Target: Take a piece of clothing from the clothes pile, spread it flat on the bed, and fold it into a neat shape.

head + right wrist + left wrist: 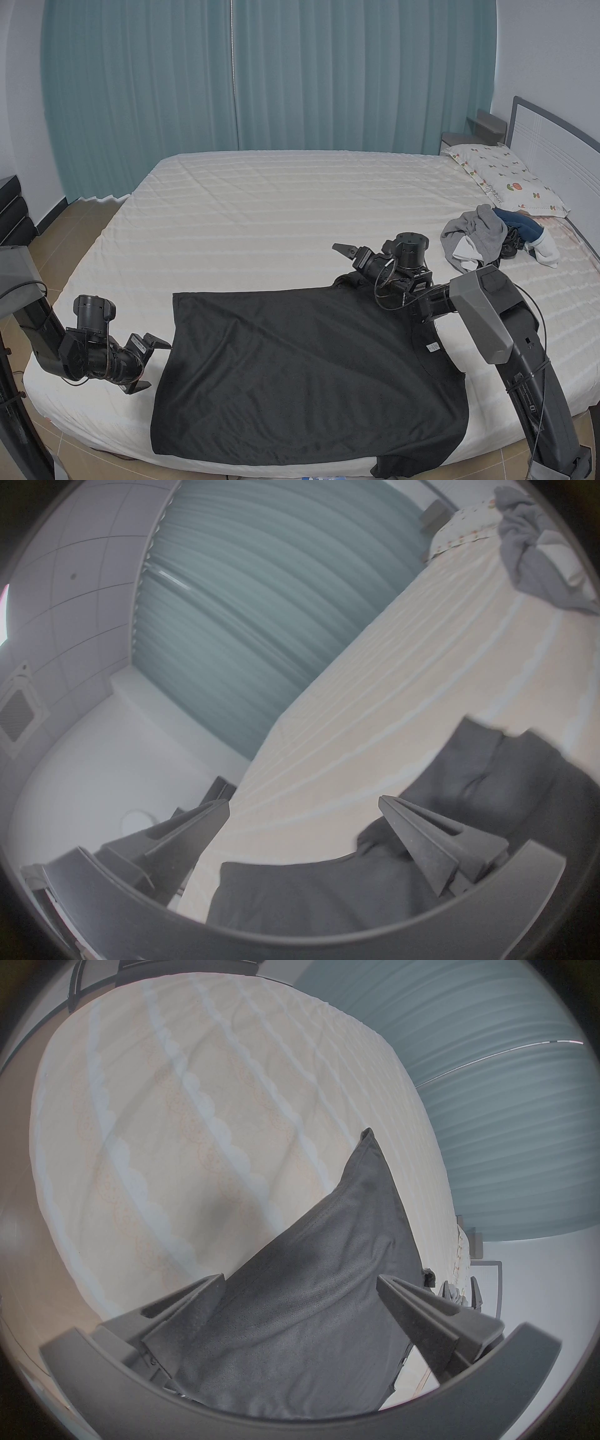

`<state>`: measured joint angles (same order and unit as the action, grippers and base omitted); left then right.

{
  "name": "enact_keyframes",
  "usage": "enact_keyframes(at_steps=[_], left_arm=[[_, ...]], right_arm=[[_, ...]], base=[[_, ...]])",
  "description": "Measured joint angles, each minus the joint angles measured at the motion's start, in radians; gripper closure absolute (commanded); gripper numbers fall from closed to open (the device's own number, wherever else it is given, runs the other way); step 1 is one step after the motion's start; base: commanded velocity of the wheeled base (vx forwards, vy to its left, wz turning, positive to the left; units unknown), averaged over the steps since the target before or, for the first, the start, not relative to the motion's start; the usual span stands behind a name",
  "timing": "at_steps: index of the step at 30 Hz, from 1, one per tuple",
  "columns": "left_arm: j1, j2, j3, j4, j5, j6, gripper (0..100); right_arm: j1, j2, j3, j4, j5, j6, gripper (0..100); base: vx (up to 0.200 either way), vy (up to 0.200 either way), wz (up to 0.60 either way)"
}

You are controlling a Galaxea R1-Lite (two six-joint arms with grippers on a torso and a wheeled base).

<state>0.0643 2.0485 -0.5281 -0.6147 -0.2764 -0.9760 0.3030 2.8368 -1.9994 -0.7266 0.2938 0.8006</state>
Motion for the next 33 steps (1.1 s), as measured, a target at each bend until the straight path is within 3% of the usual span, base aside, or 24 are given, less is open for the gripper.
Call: enact_keyframes(at_steps=[8,14,22,33], left_arm=[[0.000,0.000,0.000,0.000,0.000,-0.001,0],[0.001,0.000,0.004,-0.032,0.001,-0.019,0],[0.001,0.000,0.026,-0.070,0.000,-0.018,0],[0.001,0.002,0.031,-0.072,-0.001,-0.013,0]], right_arm=[[-0.093,-0.037,-0.001,0.159,-0.063,-0.012,0],[-0.163,-0.057,0.008,0.176,-0.109,-0.026,0],[-0.164,-0.073,0.052,0.170,-0.118,-0.020,0],[-0.090,-0.086,0.070,0.179,-0.129,-0.016,0]], base=[[0.000,0.000,0.00],[0.000,0.000,0.00],[0.050,0.000,0.00],[0.036,0.000,0.00]])
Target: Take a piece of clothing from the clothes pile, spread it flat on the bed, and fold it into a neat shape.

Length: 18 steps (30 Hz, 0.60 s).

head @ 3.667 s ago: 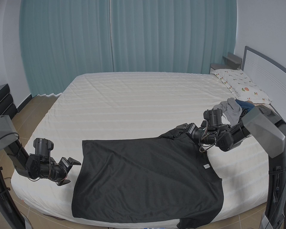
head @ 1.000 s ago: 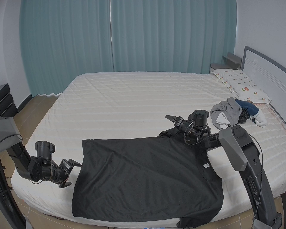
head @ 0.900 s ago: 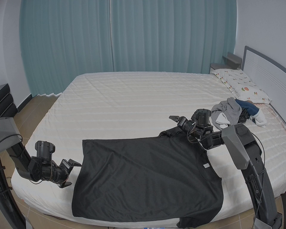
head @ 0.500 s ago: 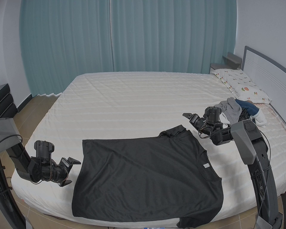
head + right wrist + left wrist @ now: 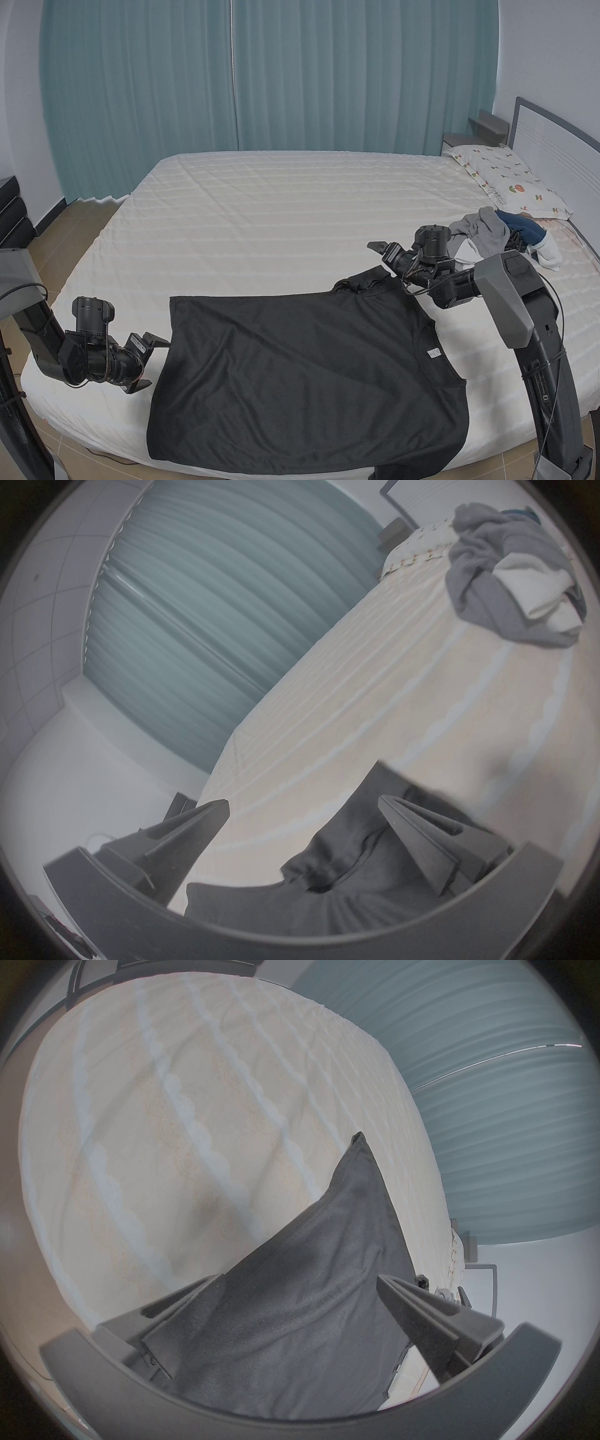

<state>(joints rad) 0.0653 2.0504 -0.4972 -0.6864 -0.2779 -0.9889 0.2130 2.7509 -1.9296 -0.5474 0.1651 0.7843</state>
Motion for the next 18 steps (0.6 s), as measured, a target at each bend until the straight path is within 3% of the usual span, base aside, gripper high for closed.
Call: enact_keyframes(at_steps=[2,18], left_arm=[[0.000,0.001,0.001,0.000,0.003,0.000,0],[-0.001,0.002,-0.001,0.000,0.008,-0.006,0]], right_arm=[[0.016,0.000,0.008,-0.001,-0.002,0.000,0],[0.082,-0.004,0.022,0.091,0.005,0.039,0]], base=[[0.200,0.000,0.00],[0.000,0.000,0.00]])
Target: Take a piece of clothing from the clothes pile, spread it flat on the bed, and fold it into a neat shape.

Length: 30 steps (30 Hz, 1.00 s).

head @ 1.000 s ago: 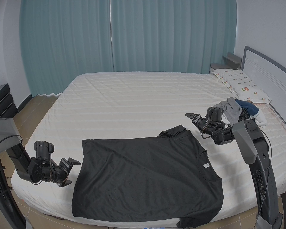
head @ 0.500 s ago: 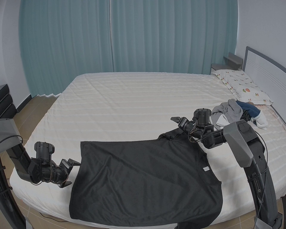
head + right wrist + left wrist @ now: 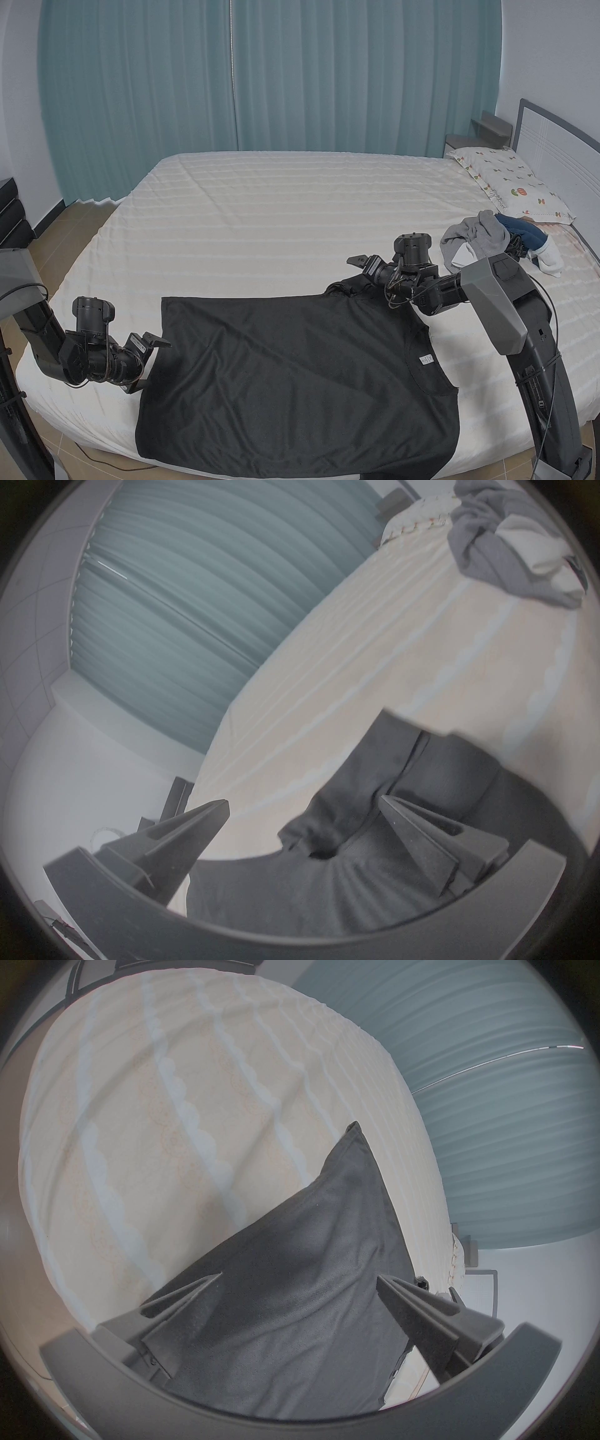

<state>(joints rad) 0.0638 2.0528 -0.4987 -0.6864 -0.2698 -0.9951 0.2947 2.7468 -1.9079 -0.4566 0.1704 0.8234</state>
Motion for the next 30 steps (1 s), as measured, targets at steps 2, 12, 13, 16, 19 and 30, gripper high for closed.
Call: enact_keyframes(at_steps=[2,12,13,16,19,30], left_arm=[[0.000,0.000,0.000,0.000,0.000,0.000,0],[0.000,0.000,0.000,0.000,0.000,-0.001,0],[0.000,0.000,0.000,0.000,0.000,-0.001,0],[0.000,0.000,0.000,0.000,0.000,0.000,0],[0.000,0.000,0.000,0.000,0.000,0.000,0],[0.000,0.000,0.000,0.000,0.000,0.001,0]], right_arm=[[0.011,0.001,-0.010,0.026,0.002,0.003,0],[0.061,0.019,-0.077,0.091,0.007,0.008,0],[0.063,0.023,-0.081,0.108,0.007,0.010,0],[0.065,0.039,-0.088,0.141,0.005,0.014,0],[0.078,0.054,-0.091,0.140,0.008,0.014,0],[0.079,0.091,-0.092,0.007,0.036,0.013,0]], base=[[0.000,0.000,0.00],[0.000,0.000,0.00],[0.000,0.000,0.00],[0.000,0.000,0.00],[0.000,0.000,0.00],[0.000,0.000,0.00]])
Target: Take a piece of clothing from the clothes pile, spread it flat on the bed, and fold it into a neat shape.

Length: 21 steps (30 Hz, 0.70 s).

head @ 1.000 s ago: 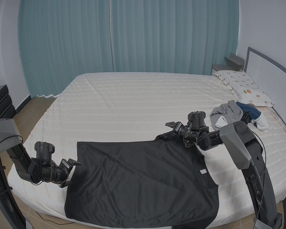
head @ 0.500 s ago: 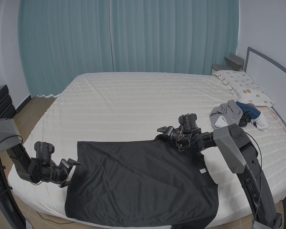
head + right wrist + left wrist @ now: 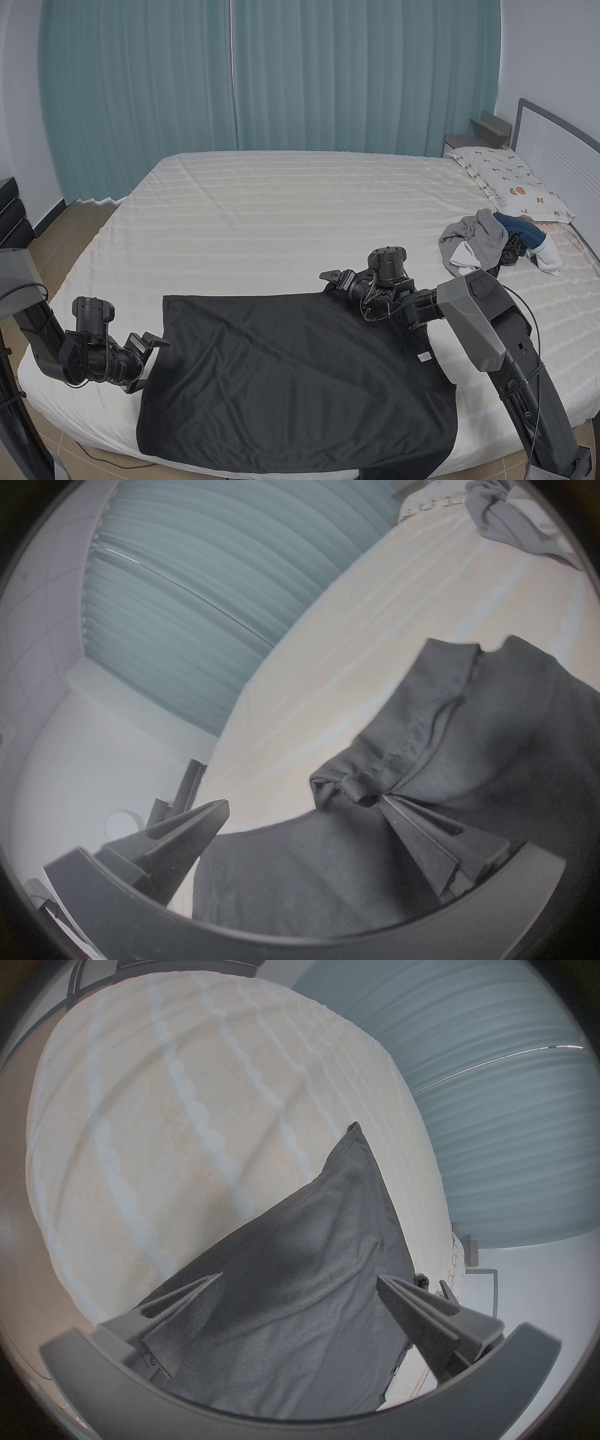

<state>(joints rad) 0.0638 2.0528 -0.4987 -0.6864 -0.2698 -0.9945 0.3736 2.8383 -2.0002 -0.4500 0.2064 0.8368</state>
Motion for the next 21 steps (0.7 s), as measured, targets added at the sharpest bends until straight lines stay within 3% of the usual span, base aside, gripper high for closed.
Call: enact_keyframes(at_steps=[4,5,21], left_arm=[[0.000,0.000,0.000,0.000,0.000,0.000,0],[0.000,0.000,0.000,0.000,0.000,0.000,0],[0.000,0.000,0.001,0.000,0.000,-0.001,0]], right_arm=[[-0.001,0.025,0.000,-0.122,0.022,0.000,0],[0.000,0.032,0.000,-0.142,0.026,0.000,100],[0.012,0.033,0.000,-0.248,0.037,-0.106,100]], base=[[0.000,0.000,0.00],[0.000,0.000,0.00],[0.000,0.000,0.00]])
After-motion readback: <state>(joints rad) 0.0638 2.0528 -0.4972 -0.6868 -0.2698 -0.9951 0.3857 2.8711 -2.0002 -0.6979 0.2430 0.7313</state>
